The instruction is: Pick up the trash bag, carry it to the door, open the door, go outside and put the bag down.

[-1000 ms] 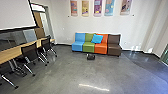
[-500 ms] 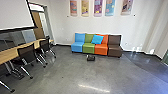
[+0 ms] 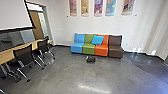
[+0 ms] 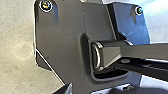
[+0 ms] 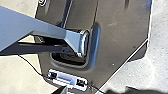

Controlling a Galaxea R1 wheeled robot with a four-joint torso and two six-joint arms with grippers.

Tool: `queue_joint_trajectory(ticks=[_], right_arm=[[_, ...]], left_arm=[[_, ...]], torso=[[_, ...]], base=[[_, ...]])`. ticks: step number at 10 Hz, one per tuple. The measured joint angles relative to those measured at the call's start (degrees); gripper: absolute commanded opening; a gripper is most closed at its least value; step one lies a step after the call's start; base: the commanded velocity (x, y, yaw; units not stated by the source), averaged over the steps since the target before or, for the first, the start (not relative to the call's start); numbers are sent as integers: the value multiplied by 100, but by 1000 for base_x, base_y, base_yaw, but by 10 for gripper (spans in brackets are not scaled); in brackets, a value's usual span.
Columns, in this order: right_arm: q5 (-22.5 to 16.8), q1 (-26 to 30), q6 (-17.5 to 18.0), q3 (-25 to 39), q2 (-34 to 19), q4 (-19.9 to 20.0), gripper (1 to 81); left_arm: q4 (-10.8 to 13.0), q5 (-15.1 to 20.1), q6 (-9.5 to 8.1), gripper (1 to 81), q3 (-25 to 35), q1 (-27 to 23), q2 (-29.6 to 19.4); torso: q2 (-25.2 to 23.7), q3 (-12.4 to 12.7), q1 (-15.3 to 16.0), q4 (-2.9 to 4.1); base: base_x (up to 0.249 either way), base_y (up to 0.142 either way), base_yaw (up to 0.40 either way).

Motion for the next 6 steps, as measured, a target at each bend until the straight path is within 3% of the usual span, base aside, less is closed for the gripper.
queue_joint_trajectory(ticks=[6], right_arm=[[-13,32,0,-10,2,2,811]], left_arm=[[0,2,0,811,0,-2,0]], torso=[[0,0,0,0]], base=[[188,0,0]])
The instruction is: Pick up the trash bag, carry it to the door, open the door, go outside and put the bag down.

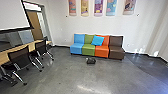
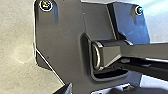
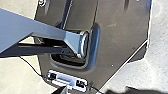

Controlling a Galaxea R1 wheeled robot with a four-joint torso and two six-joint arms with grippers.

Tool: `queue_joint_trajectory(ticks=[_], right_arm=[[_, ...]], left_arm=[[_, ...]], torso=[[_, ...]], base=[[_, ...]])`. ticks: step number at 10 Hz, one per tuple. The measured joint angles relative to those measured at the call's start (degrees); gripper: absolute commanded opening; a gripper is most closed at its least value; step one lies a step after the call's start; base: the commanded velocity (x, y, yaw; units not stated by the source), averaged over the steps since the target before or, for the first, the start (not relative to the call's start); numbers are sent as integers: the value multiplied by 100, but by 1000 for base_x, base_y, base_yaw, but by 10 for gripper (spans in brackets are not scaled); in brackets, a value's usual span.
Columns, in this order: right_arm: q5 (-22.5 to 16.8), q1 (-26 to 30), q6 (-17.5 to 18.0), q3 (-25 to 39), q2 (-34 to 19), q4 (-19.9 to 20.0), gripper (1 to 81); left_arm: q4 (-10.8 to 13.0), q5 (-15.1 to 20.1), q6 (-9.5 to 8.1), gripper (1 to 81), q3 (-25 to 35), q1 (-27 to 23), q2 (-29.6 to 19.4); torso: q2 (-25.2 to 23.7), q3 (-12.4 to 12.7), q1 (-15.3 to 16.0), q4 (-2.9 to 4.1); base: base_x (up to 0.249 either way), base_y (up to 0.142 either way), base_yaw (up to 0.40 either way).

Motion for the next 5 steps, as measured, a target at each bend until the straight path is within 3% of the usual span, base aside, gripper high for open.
queue_joint_trajectory(ticks=[5], right_arm=[[0,0,0,0,9,0,811]], left_arm=[[-2,0,0,811,0,-24,-5]], torso=[[0,0,0,0]], base=[[190,0,0]])
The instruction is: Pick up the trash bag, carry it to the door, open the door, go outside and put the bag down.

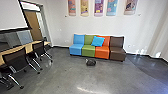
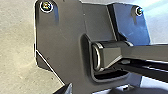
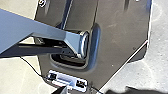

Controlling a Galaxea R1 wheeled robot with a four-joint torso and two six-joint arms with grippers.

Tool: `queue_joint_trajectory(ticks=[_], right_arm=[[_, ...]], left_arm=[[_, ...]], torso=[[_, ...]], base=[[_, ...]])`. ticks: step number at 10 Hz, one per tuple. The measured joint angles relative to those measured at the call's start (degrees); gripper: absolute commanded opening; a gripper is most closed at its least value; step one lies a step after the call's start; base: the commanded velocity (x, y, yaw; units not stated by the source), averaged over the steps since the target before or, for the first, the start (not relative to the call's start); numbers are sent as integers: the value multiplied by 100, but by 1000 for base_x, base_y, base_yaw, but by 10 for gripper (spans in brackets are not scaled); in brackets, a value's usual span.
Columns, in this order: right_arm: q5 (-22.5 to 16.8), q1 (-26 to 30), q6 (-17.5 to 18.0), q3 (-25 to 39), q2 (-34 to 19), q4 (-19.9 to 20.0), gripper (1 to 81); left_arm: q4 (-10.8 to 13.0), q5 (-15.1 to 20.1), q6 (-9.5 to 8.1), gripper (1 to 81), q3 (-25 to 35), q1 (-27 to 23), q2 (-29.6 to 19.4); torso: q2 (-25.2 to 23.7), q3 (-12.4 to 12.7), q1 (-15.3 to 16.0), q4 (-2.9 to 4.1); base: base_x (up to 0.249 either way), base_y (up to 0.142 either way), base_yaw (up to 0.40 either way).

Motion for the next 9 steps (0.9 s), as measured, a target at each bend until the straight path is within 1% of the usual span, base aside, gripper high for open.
queue_joint_trajectory(ticks=[9], right_arm=[[0,1,0,0,11,0,811]], left_arm=[[0,2,-1,811,0,-37,-2]], torso=[[0,0,0,0]], base=[[189,0,0]])
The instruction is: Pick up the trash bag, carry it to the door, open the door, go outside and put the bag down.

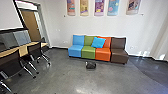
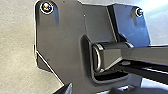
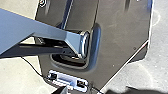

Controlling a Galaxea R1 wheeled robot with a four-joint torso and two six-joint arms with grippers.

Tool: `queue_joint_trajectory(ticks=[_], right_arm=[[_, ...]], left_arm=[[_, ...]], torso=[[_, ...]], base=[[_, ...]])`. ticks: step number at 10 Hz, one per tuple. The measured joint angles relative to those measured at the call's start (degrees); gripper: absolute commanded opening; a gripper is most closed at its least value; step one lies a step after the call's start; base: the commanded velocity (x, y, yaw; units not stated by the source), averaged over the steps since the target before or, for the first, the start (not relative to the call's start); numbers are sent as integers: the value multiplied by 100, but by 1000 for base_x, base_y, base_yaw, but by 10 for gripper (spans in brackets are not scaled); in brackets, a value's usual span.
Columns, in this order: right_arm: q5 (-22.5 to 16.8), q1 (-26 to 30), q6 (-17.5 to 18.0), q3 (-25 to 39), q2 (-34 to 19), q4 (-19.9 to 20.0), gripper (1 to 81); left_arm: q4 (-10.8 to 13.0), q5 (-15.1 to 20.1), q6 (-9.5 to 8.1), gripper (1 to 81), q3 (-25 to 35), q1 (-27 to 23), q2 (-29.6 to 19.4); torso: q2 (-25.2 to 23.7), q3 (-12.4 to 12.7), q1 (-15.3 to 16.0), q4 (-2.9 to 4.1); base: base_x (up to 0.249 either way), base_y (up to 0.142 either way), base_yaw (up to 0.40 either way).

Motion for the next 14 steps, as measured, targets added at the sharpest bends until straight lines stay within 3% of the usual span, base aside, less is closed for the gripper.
queue_joint_trajectory(ticks=[14], right_arm=[[5,33,0,-28,13,0,811]], left_arm=[[0,1,1,811,0,-7,2]], torso=[[2,0,0,0]], base=[[151,0,0]])
